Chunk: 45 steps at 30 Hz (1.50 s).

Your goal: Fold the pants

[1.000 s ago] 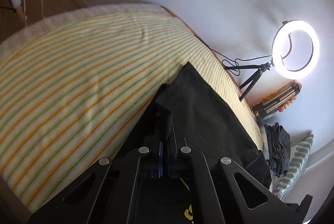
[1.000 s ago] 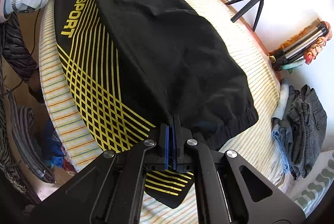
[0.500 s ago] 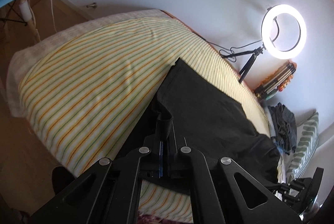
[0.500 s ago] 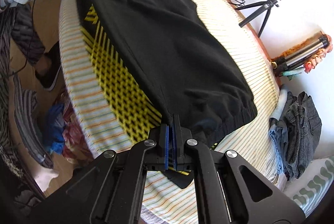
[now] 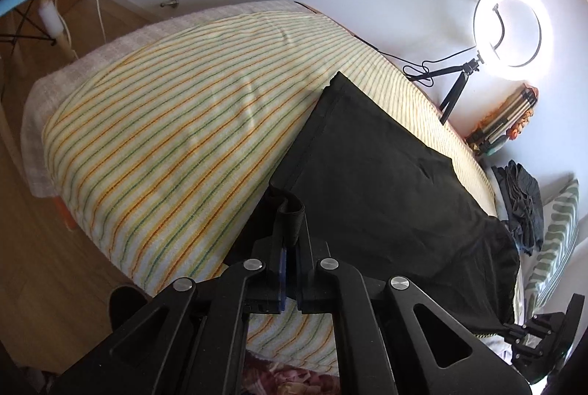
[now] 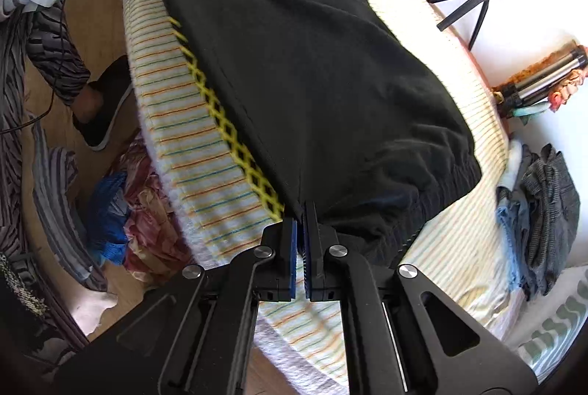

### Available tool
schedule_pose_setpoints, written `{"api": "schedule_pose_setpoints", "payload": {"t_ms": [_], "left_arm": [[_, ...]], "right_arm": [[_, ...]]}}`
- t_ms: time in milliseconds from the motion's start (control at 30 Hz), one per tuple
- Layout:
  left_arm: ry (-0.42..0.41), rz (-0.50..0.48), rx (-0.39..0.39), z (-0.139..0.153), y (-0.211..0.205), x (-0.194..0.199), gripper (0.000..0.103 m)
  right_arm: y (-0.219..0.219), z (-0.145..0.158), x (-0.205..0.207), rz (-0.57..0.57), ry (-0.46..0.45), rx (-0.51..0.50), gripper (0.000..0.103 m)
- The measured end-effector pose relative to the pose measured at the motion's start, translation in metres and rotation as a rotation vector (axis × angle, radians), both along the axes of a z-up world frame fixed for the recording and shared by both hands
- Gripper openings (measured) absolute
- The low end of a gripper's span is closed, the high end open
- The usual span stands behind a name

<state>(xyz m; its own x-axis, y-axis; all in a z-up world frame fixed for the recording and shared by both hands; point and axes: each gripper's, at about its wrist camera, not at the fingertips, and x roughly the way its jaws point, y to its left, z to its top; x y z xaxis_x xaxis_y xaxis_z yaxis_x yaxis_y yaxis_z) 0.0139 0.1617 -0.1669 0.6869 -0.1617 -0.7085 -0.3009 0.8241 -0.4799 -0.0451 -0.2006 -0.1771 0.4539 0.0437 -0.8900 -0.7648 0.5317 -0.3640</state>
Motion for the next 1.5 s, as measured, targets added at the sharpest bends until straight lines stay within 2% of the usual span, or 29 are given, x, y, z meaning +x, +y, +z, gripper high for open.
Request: {"api": "schedule_pose_setpoints", "payload": {"t_ms": [100, 167, 300, 367, 400, 467, 500, 533, 600, 700, 800, 833, 900, 967, 1033, 1167, 1300, 1333, 1400, 1500], "left_arm": [[0.01, 0.018, -0.021, 0.002, 0.008, -0.001, 0.01], [0.034, 0.06, -0.009, 0.007, 0.016, -0.003, 0.022], [0.004, 0.096, 0.012, 0.026, 0.029, -0.01, 0.023], [-0.025, 0.089, 0.039, 0.037, 0.03, -0.012, 0.023], [-0.041, 0.076, 0.065, 0.045, 0.027, -0.011, 0.023], [-0.069, 0.026, 0.1, 0.06, 0.016, -0.006, 0.023], [-0.074, 0.0, 0.116, 0.064, 0.01, -0.002, 0.023], [-0.081, -0.026, 0.135, 0.07, 0.002, 0.002, 0.023], [-0.1, -0.091, 0.138, 0.077, -0.015, 0.011, 0.023], [-0.105, -0.23, 0.129, 0.082, -0.052, 0.029, 0.023], [-0.105, -0.362, 0.117, 0.08, -0.097, 0.048, 0.023], [-0.101, -0.408, 0.106, 0.077, -0.112, 0.054, 0.023], [-0.087, -0.495, 0.107, 0.07, -0.143, 0.065, 0.023], [-0.077, -0.577, 0.098, 0.065, -0.17, 0.07, 0.023], [-0.069, -0.643, 0.122, 0.06, -0.192, 0.072, 0.023], [-0.049, -0.73, 0.137, 0.045, -0.218, 0.07, 0.023], [0.035, -0.761, 0.102, 0.026, -0.223, 0.077, 0.023], [0.044, -0.76, 0.1, 0.023, -0.222, 0.078, 0.023], [0.041, -0.76, 0.099, 0.022, -0.224, 0.078, 0.023], [0.034, -0.762, 0.1, 0.026, -0.227, 0.079, 0.023]], "right_arm": [[0.002, -0.007, 0.0, -0.009, 0.015, -0.013, 0.003], [0.001, -0.01, 0.001, -0.018, 0.033, -0.01, 0.003], [-0.008, -0.001, 0.006, -0.071, 0.065, 0.051, 0.003], [-0.017, 0.013, 0.007, -0.084, 0.102, 0.141, 0.005], [-0.021, 0.019, 0.006, -0.09, 0.113, 0.177, 0.011], [-0.032, 0.039, 0.005, -0.123, 0.098, 0.28, 0.036], [-0.038, 0.048, 0.007, -0.15, 0.065, 0.323, 0.056], [-0.043, 0.055, 0.008, -0.169, 0.049, 0.359, 0.061], [-0.06, 0.07, 0.015, -0.22, 0.047, 0.483, 0.061], [-0.08, 0.08, 0.028, -0.333, -0.022, 0.55, 0.061], [-0.102, 0.079, 0.056, -0.498, -0.077, 0.615, 0.061], [-0.112, 0.074, 0.07, -0.571, -0.074, 0.651, 0.061], [-0.123, 0.067, 0.091, -0.648, -0.05, 0.71, 0.062], [-0.134, 0.055, 0.115, -0.726, 0.008, 0.785, 0.062], [-0.139, 0.047, 0.124, -0.785, 0.017, 0.778, 0.062], [-0.143, 0.041, 0.109, -0.808, 0.113, 0.832, 0.062], [-0.146, 0.041, 0.072, -0.814, 0.123, 0.816, 0.062], [-0.147, 0.04, 0.062, -0.82, 0.139, 0.82, 0.059], [-0.147, 0.036, 0.047, -0.835, 0.178, 0.843, 0.053], [-0.143, 0.03, 0.033, -0.828, 0.201, 0.849, 0.052]]}}
